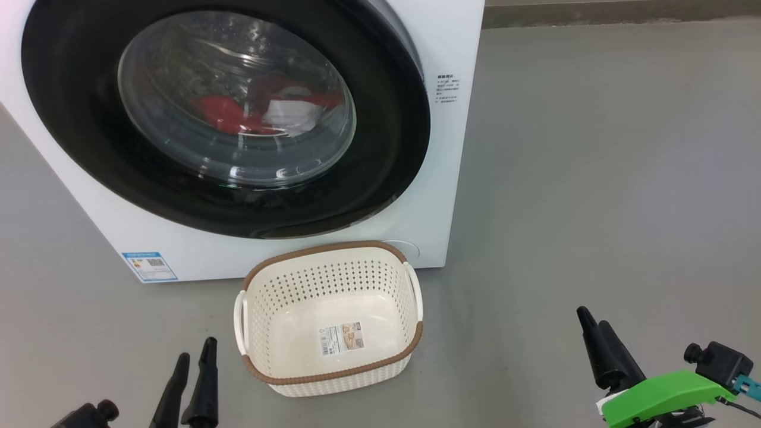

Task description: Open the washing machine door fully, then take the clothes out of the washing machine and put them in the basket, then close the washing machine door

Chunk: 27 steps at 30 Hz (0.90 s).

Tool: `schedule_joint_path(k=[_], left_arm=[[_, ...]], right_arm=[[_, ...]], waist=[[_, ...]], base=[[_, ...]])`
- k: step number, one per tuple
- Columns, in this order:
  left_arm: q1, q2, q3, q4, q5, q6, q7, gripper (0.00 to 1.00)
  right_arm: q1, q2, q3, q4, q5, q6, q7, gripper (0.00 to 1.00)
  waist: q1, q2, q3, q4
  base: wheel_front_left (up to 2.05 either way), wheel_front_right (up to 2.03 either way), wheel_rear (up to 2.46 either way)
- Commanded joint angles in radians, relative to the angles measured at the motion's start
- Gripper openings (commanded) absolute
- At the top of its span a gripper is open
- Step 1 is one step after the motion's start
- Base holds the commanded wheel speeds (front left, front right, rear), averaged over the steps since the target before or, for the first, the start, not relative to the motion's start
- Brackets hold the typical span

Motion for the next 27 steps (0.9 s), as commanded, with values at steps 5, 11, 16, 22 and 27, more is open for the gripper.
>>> schedule_joint_path(k=[5,11,16,22,27], left_arm=[[0.001,0.013,0.013,-0.040,0.067,-0.003,-0.022,1.00],[0.005,0.013,0.005,-0.050,0.135,0.002,-0.040,1.00],[0.007,0.014,-0.001,-0.057,0.193,0.006,-0.055,1.00],[0.011,0.015,-0.005,-0.064,0.260,0.009,-0.072,1.00],[0.014,0.016,-0.010,-0.069,0.317,0.010,-0.087,1.00]], right_arm=[[-0.017,-0.020,0.021,-0.025,-0.059,0.000,-0.023,1.00],[-0.015,-0.024,0.032,-0.027,-0.116,0.000,-0.040,1.00],[-0.014,-0.029,0.038,-0.029,-0.161,0.000,-0.055,1.00],[-0.012,-0.035,0.045,-0.031,-0.215,0.000,-0.073,1.00],[-0.012,-0.039,0.054,-0.031,-0.259,0.000,-0.087,1.00]], waist=[[-0.0001,-0.0001,0.001,0.000],[-0.0001,-0.0001,0.006,-0.001],[-0.0001,-0.0001,0.010,-0.001],[-0.0001,-0.0001,0.010,-0.002],[-0.0001,-0.0001,0.012,-0.002]], base=[[0.00,0.00,0.00],[0.00,0.00,0.00],[0.00,0.00,0.00],[0.00,0.00,0.00],[0.00,0.00,0.00]])
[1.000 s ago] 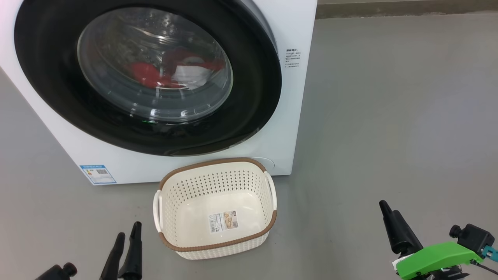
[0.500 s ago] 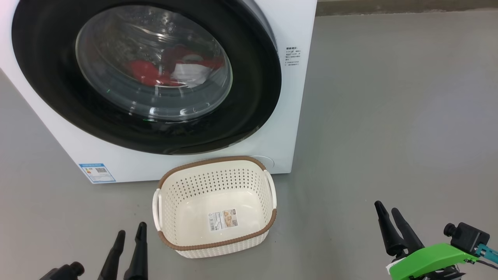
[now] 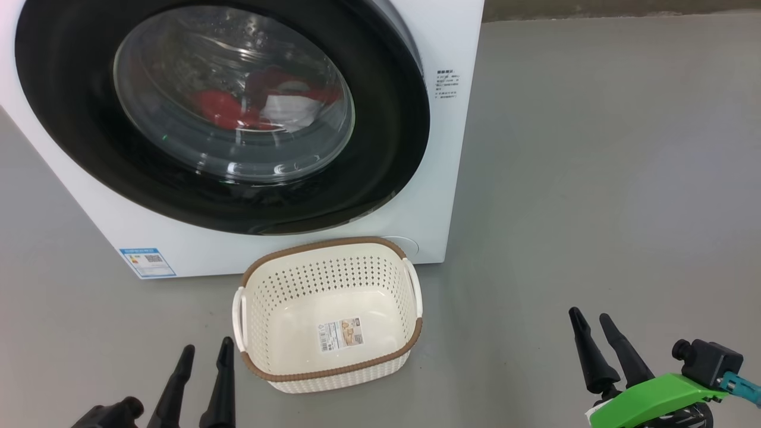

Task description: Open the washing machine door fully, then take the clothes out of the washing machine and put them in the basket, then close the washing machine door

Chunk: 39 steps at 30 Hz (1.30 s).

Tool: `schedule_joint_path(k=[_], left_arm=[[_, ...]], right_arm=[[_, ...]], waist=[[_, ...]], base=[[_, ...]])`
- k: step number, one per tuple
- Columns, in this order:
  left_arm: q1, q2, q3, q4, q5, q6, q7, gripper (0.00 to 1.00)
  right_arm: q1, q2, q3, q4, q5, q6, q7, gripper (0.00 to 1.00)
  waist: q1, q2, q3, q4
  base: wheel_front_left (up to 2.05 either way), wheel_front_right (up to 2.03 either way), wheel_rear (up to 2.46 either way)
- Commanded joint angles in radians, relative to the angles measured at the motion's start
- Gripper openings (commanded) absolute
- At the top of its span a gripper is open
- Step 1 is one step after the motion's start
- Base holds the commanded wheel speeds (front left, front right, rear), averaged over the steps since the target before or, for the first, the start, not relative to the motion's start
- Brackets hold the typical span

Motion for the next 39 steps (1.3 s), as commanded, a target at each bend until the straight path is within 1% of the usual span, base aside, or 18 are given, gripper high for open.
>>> schedule_joint_path(k=[1,16,31,39], left_arm=[[-0.002,0.014,0.019,-0.033,0.041,0.009,-0.018,1.00],[0.004,0.016,0.011,-0.048,0.215,0.015,-0.062,1.00],[0.006,0.018,0.023,-0.023,0.352,0.032,-0.106,1.00],[-0.001,0.019,0.044,0.019,0.329,0.030,-0.109,1.00]], right_arm=[[-0.012,-0.019,0.023,-0.028,-0.037,0.000,-0.015,1.00],[-0.006,-0.031,0.046,-0.023,-0.164,0.000,-0.060,1.00],[0.006,-0.029,0.021,0.007,-0.293,-0.001,-0.104,1.00],[0.014,-0.013,-0.020,0.019,-0.305,-0.001,-0.107,1.00]], waist=[[0.0000,0.0000,0.001,0.000],[0.0000,0.0000,0.009,0.000],[-0.0001,0.0000,0.022,-0.004],[-0.0001,0.0000,0.029,-0.008]], base=[[0.00,0.00,0.00],[0.00,0.00,0.00],[0.00,0.00,0.00],[0.00,0.00,0.00]])
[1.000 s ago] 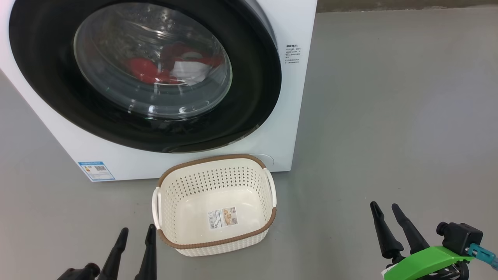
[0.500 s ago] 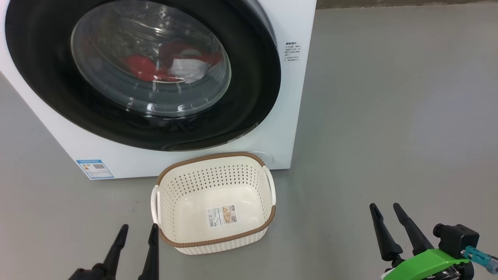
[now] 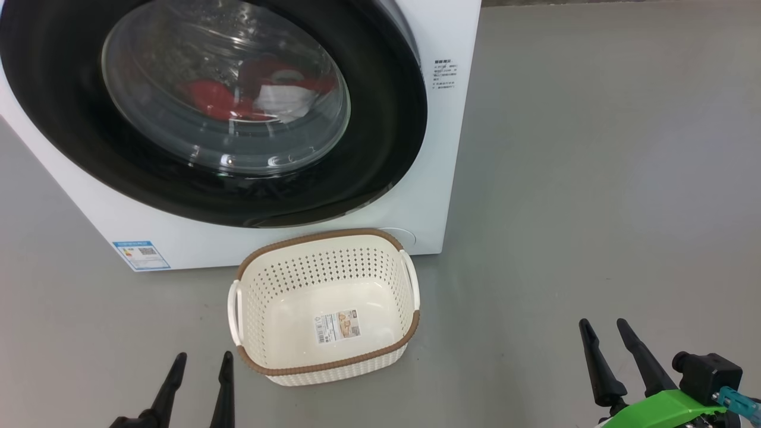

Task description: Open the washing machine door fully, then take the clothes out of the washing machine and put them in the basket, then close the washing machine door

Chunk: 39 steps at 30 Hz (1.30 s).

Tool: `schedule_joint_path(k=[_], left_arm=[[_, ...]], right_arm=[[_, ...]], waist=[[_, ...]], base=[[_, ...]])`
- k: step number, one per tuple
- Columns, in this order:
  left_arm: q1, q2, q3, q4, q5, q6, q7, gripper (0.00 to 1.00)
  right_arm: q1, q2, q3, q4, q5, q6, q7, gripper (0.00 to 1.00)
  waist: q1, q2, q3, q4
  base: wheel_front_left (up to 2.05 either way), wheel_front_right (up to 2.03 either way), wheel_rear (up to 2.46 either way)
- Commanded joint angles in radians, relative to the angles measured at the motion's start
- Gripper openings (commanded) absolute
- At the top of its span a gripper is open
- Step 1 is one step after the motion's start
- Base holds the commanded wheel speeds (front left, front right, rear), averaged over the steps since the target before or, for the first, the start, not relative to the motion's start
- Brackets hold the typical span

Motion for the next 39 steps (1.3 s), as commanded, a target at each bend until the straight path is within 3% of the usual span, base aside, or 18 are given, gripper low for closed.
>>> schedule_joint_path(k=[1,19,20,21,22,29,39], left_arm=[[-0.020,0.011,0.037,-0.016,-0.001,0.003,-0.012,1.00],[-0.030,0.011,0.045,-0.008,-0.004,-0.003,-0.012,1.00],[-0.032,0.011,0.044,-0.008,-0.005,-0.003,-0.012,1.00],[-0.034,0.011,0.043,-0.008,-0.005,-0.003,-0.012,1.00],[-0.037,0.011,0.041,-0.009,-0.006,-0.003,-0.012,1.00],[-0.064,0.011,0.020,-0.012,-0.012,-0.002,-0.012,1.00],[-0.133,0.011,-0.032,-0.017,-0.020,-0.003,-0.012,1.00]], right_arm=[[-0.006,-0.008,0.014,-0.019,-0.014,-0.001,-0.014,1.00],[-0.013,0.002,0.019,-0.026,0.003,-0.001,-0.014,1.00],[-0.019,-0.001,0.026,-0.027,0.007,-0.001,-0.014,0.53],[-0.026,-0.004,0.030,-0.028,0.011,-0.001,-0.014,0.32],[-0.036,-0.006,0.034,-0.029,0.017,-0.001,-0.014,0.00],[-0.141,-0.013,0.070,-0.041,0.096,-0.001,-0.014,0.00],[-0.393,-0.027,0.115,-0.057,0.436,-0.001,-0.014,0.00]], waist=[[0.0000,0.0000,0.001,-0.001],[0.0000,0.0000,0.016,-0.003],[0.0000,0.0000,0.018,-0.002],[0.0000,0.0000,0.021,0.000],[0.0000,0.0000,0.025,0.001],[0.0000,0.0000,0.064,0.018],[0.0000,0.0000,0.160,0.074]], base=[[0.00,0.00,0.00],[0.00,0.00,0.00],[0.00,0.00,0.00],[0.00,0.00,0.00],[0.00,0.00,0.00],[0.00,0.00,0.00],[0.00,0.00,0.00]])
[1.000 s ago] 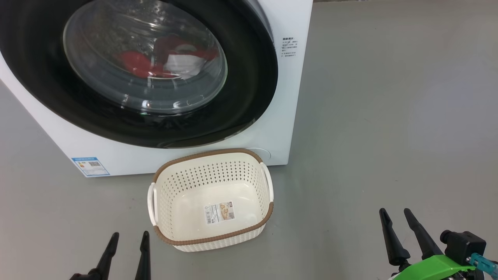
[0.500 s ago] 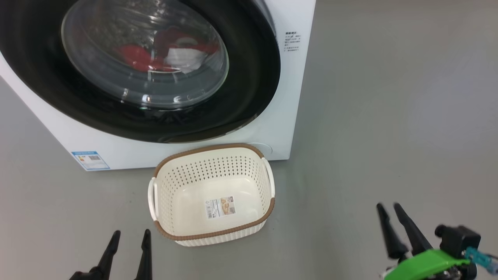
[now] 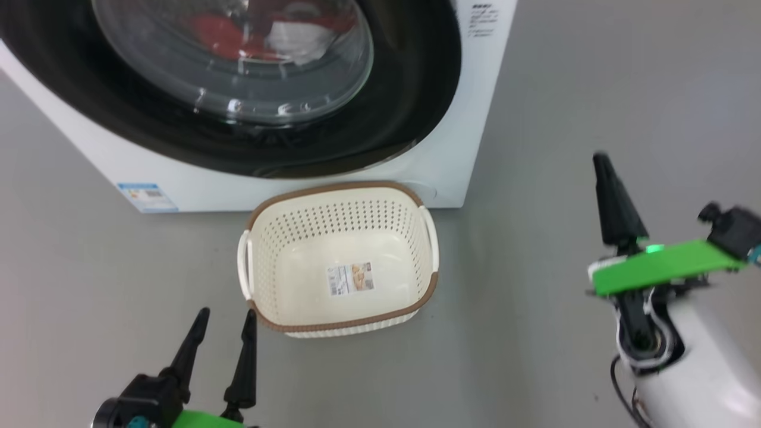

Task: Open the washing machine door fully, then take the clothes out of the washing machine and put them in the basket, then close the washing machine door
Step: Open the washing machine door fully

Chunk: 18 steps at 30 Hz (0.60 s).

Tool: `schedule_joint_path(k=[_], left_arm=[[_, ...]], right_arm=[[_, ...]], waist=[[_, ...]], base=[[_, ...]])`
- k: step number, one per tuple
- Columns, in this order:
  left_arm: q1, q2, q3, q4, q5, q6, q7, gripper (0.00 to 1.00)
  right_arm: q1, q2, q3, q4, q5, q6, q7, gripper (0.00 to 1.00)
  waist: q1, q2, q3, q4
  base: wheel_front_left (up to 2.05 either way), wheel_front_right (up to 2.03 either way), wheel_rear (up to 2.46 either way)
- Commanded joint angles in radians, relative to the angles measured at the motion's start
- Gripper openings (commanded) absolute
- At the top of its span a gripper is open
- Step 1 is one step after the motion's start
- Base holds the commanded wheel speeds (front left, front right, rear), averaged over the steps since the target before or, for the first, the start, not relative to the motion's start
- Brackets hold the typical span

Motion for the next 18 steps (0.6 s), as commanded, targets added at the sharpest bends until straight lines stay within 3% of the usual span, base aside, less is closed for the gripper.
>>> schedule_joint_path(k=[1,10,18], left_arm=[[-0.035,0.011,0.022,-0.027,-0.011,-0.002,-0.012,1.00],[-0.092,0.011,-0.038,-0.029,-0.041,0.007,-0.012,1.00],[-0.132,0.011,-0.082,-0.032,-0.066,0.019,-0.012,1.00]], right_arm=[[-0.050,-0.019,0.032,-0.030,0.043,-0.001,-0.006,0.00],[-0.225,-0.093,0.089,-0.030,0.321,-0.001,0.005,0.00],[-0.364,-0.154,0.095,-0.054,0.556,-0.001,0.133,0.00]], waist=[[0.0000,0.0000,0.041,0.035],[0.0000,0.0000,0.123,0.099],[0.0000,0.0000,0.188,0.141]], base=[[0.00,0.00,0.00],[0.00,0.00,0.00],[0.00,0.00,0.00]])
